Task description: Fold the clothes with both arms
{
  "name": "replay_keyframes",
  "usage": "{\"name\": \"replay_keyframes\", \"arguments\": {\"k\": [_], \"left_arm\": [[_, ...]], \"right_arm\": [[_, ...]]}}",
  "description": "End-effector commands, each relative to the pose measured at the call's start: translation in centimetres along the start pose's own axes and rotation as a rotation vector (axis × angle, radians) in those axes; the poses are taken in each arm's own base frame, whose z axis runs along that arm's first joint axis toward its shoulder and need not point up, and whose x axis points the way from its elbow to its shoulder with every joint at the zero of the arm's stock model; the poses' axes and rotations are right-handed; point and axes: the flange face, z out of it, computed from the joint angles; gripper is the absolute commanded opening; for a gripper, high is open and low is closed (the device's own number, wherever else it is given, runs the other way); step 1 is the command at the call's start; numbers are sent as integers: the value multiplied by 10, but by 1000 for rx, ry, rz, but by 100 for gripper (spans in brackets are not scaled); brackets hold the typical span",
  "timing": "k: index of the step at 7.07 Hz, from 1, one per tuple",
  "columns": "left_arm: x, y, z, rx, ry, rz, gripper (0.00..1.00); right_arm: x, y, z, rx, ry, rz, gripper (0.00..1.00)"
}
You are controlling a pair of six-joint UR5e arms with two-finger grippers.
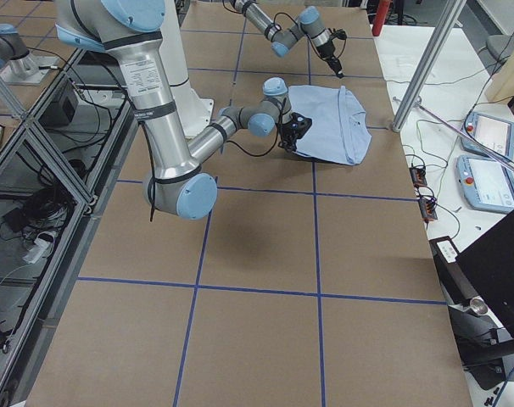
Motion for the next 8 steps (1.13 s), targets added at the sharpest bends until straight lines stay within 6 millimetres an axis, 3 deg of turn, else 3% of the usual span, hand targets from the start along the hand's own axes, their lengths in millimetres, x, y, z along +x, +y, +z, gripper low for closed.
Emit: {"name": "replay_keyframes", "arguments": {"k": [1, 2, 3, 4, 5, 6, 7, 8], "left_arm": [[20, 36, -53, -89, 99, -36, 46], [22, 43, -62, -163, 116, -66, 55], [28, 49, -66, -187, 127, -103, 61], [35, 56, -74, -237, 130, -156, 66], [38, 78, -86, -297, 115, -214, 75], [46, 117, -99, -353, 69, -236, 75], [52, 144, -105, -384, -27, -293, 75], [49, 179, -119, -432, -78, -303, 75]], "right_arm": [[66, 92, -99, -168, 150, -69, 0], [95, 154, -123, -248, 252, -86, 0], [125, 219, -123, -313, 368, -138, 0], [147, 260, -119, -325, 427, -132, 62], [158, 283, -115, -277, 422, -148, 100], [155, 283, -115, -268, 402, -145, 100], [142, 267, -119, -249, 369, -102, 100], [102, 236, -129, -224, 280, -36, 100]]}}
